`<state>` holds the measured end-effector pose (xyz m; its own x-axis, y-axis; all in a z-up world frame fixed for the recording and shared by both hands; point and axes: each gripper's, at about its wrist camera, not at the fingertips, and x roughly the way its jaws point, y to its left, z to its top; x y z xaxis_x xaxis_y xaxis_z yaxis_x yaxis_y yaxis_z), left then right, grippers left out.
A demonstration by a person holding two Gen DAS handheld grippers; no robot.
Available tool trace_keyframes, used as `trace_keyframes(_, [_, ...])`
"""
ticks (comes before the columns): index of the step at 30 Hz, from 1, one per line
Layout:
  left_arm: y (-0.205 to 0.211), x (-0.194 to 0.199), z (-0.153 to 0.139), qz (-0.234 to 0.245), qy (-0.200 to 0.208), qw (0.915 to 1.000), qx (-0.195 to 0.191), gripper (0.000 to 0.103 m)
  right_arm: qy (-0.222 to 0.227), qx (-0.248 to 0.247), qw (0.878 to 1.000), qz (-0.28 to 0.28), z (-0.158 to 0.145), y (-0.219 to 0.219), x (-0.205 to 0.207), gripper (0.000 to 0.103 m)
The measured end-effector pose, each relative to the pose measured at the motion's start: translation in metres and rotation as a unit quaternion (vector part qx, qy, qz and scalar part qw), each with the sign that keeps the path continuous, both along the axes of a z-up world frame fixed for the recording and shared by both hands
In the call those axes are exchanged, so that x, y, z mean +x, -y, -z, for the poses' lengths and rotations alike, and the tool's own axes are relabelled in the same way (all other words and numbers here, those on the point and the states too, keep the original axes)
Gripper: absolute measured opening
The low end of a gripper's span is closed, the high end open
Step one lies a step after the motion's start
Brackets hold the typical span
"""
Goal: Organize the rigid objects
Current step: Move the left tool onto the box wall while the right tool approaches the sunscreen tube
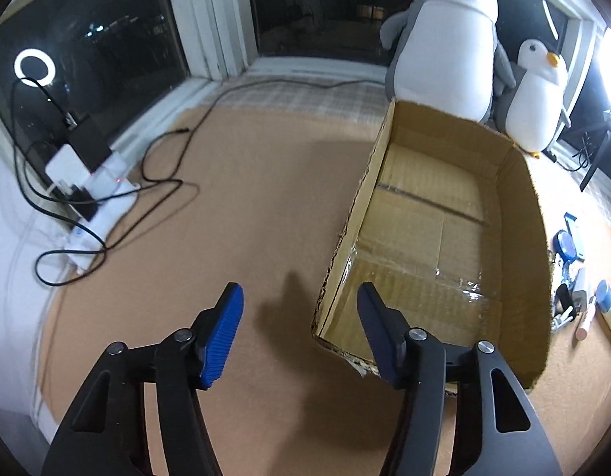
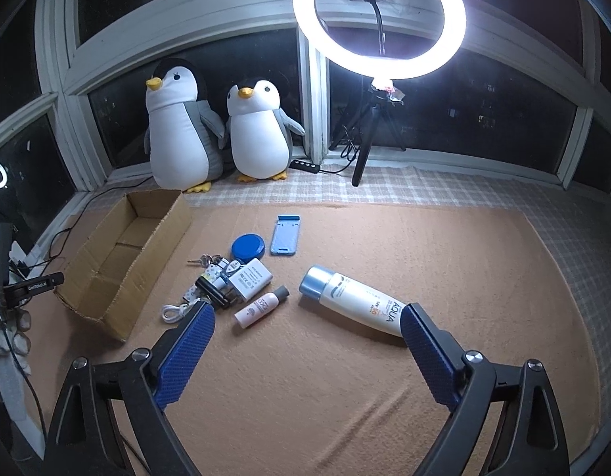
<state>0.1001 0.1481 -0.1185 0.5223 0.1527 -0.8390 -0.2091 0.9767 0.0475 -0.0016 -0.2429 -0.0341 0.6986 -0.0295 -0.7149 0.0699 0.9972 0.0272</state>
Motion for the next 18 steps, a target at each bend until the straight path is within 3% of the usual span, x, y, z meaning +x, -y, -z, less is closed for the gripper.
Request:
trace_keyframes(2, [0.001, 0.003, 0.005, 0.002, -0.008, 0.9999, -0.008, 0.043, -0.004, 0.000, 1.000, 0.001, 0.002, 0.002, 0.001, 0.092])
trace_keyframes(6, [0.002, 0.008, 0.011, 0.007, -0.011, 0.9998, -0.015, 0.041, -0.009, -0.001, 1.000, 0.002, 0.006, 0.006, 0.003, 0.090])
trace_keyframes(10, [0.004, 0.013, 0.020, 0.009, -0.023, 0.9995, -0.021, 0.031, -0.021, 0.006, 1.000, 0.002, 0.015, 0.016, 0.007, 0.084])
trace_keyframes(18, [0.007, 0.019, 0.032, 0.016, -0.036, 0.9990, -0.018, 0.017, -0.039, 0.011, 0.999, -0.016, 0.034, 0.034, 0.023, 0.084])
